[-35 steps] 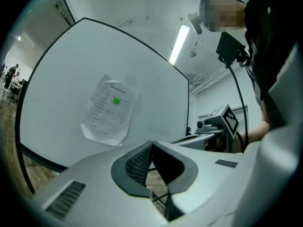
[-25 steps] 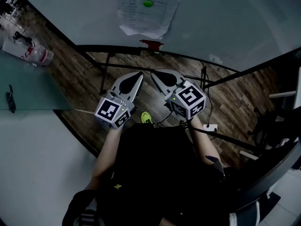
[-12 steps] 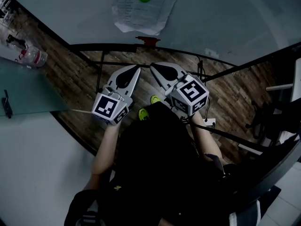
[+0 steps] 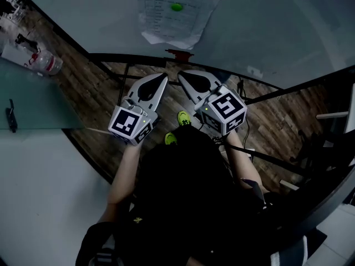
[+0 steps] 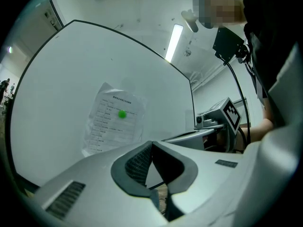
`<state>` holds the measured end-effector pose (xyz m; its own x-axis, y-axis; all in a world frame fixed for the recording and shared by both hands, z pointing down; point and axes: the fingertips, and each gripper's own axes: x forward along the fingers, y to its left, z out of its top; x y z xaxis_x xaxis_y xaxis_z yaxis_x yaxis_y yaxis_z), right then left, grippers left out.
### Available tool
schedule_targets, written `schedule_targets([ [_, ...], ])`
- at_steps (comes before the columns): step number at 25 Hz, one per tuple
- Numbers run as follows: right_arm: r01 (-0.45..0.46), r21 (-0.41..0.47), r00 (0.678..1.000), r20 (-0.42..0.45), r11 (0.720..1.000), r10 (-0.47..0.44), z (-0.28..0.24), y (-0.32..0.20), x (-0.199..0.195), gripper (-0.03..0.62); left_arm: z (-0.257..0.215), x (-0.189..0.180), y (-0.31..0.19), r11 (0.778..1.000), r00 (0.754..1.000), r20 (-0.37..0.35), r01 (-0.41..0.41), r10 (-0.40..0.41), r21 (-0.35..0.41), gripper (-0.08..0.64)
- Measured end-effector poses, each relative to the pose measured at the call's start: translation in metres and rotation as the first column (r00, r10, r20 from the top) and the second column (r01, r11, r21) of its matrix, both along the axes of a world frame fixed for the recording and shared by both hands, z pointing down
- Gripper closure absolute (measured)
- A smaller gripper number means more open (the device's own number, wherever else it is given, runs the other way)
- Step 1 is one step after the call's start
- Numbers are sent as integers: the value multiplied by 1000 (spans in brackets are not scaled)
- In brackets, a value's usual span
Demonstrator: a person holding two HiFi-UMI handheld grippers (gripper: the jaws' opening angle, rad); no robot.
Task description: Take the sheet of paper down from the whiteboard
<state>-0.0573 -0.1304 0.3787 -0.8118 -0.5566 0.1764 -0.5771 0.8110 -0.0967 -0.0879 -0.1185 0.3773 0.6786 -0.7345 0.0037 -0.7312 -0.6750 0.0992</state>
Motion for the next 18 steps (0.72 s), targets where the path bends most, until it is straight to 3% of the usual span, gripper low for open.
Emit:
schedule_targets([
  [18, -23, 92, 1000, -10, 996, 24, -44, -53, 9, 557, -43, 15, -60, 996, 998, 58, 11, -17, 94, 537],
])
